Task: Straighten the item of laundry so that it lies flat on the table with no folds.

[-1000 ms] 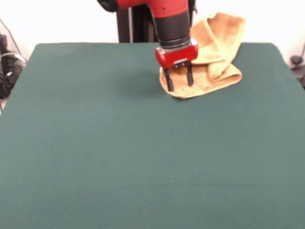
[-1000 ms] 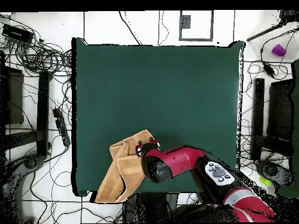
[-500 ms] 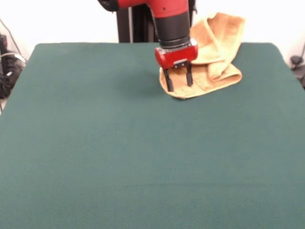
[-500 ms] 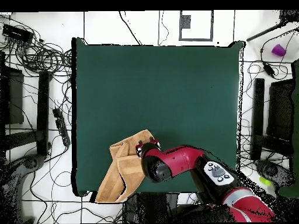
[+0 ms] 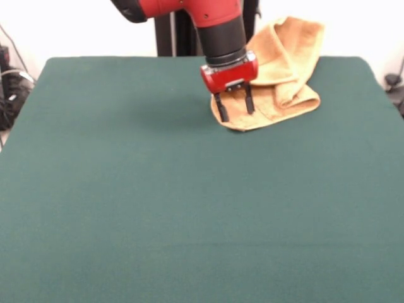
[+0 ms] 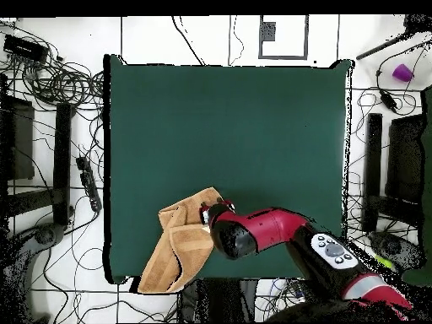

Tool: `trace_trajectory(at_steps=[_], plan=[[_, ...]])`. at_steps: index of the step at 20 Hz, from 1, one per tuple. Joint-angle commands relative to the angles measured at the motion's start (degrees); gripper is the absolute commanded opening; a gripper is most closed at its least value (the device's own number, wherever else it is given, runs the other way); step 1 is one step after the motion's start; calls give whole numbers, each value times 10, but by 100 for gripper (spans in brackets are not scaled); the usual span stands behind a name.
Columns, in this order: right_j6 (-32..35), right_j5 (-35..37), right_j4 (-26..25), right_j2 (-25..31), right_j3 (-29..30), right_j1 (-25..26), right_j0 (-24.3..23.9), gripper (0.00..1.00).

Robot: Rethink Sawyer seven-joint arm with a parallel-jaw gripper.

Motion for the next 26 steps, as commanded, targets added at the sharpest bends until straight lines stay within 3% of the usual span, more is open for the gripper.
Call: trace_trajectory(at_steps=[1,13,22,26], plan=[[-143,136,-49,51,-109,102,-50,100],[-174,217,-45,82,-86,90,-85,100],[-166,307,9,96,-58,44,-77,100],[-152,321,29,115,-14,-13,-87,100]])
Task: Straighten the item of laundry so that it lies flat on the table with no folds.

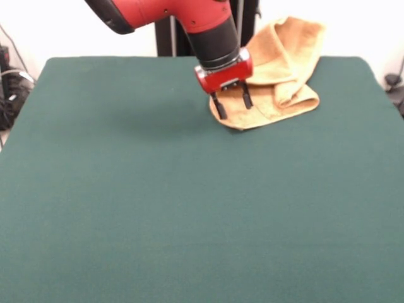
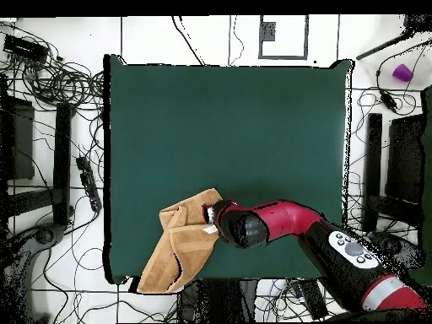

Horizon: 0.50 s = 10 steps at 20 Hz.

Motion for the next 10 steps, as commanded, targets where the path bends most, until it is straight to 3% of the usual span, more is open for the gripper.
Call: trace_trajectory(at_steps=[1,7,10], plan=[[-136,187,21,22,-7,-38,-4,100],[-144,235,42,58,-9,-68,-23,100],[-162,226,23,69,-38,-33,-38,100]])
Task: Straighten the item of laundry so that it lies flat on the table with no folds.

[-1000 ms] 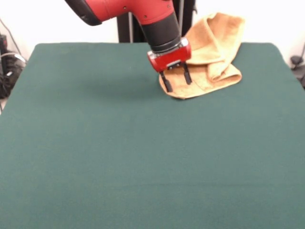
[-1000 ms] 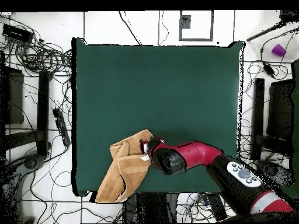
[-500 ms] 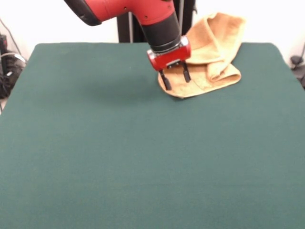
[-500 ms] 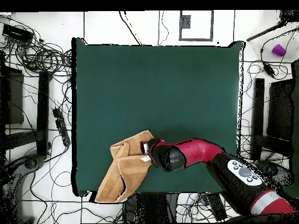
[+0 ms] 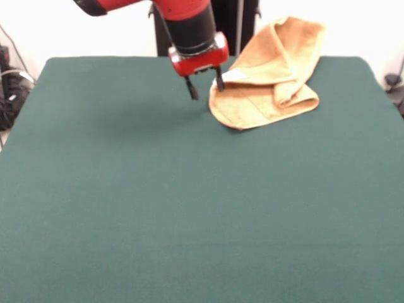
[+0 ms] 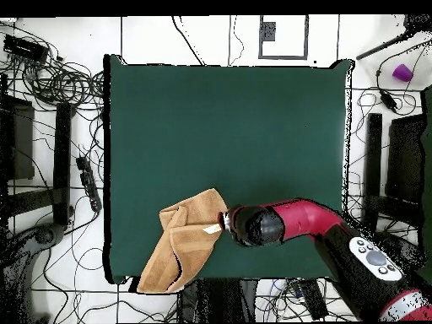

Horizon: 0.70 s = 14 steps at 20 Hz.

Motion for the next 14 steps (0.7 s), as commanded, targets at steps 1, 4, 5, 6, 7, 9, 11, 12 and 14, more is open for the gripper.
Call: trace_trajectory(at_steps=[1,4,5,6,7,9,11,12,14], plan=[[-163,71,-1,57,-48,32,-11,100],[-123,20,-37,38,-67,75,4,100],[-100,-6,-48,31,-68,82,14,100],[-74,-28,-58,24,-67,83,25,100],[-57,-37,-60,20,-65,81,35,100],[-22,-54,-62,11,-63,76,55,100],[11,-70,-65,1,-61,70,75,100],[17,-74,-65,-2,-61,69,81,100],[26,-77,-61,-8,-62,68,92,100]])
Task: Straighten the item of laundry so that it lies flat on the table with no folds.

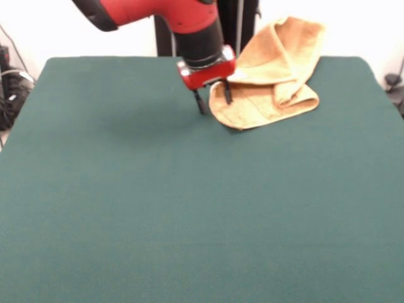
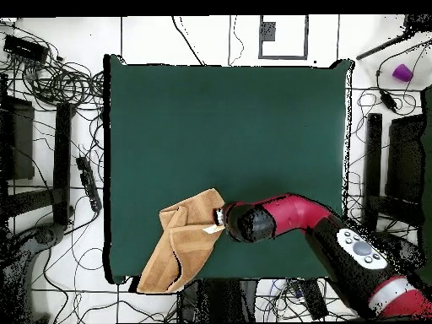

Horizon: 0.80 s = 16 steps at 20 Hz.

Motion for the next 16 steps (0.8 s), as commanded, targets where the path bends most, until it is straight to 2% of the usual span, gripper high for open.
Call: trace_trajectory(at_steps=[1,4,7,11,16], plan=[[32,-33,-18,-14,-38,25,70,100],[36,-43,-16,-24,-34,20,82,100],[25,-58,-23,-28,-36,37,79,100],[-5,-81,-42,-26,-47,66,59,100],[-12,-94,-50,-28,-45,75,47,100]])
